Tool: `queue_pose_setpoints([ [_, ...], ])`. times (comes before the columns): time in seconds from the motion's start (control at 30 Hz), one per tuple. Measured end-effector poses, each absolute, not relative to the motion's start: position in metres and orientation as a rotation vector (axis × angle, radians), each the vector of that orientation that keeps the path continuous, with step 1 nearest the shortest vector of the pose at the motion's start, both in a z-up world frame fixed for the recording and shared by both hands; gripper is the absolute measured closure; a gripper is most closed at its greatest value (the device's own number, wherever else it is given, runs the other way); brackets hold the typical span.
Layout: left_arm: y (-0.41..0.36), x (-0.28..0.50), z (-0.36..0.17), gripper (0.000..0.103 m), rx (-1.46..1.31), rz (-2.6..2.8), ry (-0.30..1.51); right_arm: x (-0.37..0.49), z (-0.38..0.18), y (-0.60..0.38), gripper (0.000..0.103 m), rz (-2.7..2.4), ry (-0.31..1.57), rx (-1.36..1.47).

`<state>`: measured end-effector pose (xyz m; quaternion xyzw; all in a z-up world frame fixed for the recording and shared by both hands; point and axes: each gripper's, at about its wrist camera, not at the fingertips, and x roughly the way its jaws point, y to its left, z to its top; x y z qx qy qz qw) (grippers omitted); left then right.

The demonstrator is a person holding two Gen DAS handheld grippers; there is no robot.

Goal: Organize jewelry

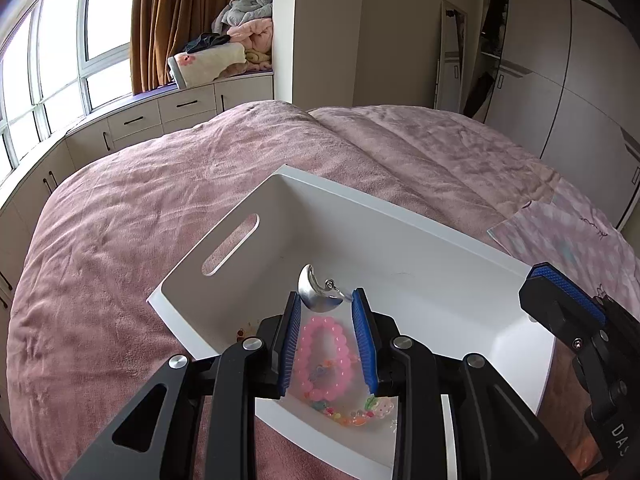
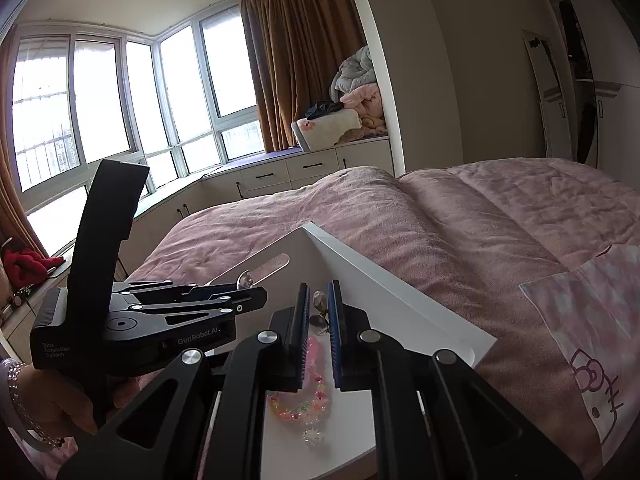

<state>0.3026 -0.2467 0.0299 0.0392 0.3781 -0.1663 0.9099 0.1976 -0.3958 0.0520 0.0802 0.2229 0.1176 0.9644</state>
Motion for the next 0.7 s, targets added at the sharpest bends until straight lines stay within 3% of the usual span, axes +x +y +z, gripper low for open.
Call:
queue_pose_setpoints([
  [0.1,-0.248,0.305,0.027,0.069,0.078,-0.344,0.785,0.198,0.050,-0.394,0.091,0.229,0.458,0.156],
  [0.2,-0.247,0.305,0.027,0.057,0.066,-0.337,0.777,0.198,0.050,-0.394,0.090,0.228,0.457,0.153],
  [0.27,-0.245,0.305,0.029,0.054,0.059,-0.330,0.769,0.197,0.051,-0.393,0.081,0.227,0.450,0.152],
  [0.33,-0.241,0.303,0.033,0.048,0.050,-0.316,0.750,0.194,0.053,-0.392,0.058,0.217,0.430,0.152],
  [0.4,-0.236,0.300,0.039,0.045,0.038,-0.311,0.732,0.190,0.056,-0.393,0.055,0.222,0.401,0.154],
  [0.53,-0.220,0.292,0.054,0.027,0.027,-0.271,0.672,0.182,0.062,-0.388,0.046,0.246,0.348,0.145],
  [0.7,-0.194,0.279,0.067,0.017,0.048,-0.221,0.637,0.175,0.068,-0.373,0.037,0.281,0.318,0.106],
])
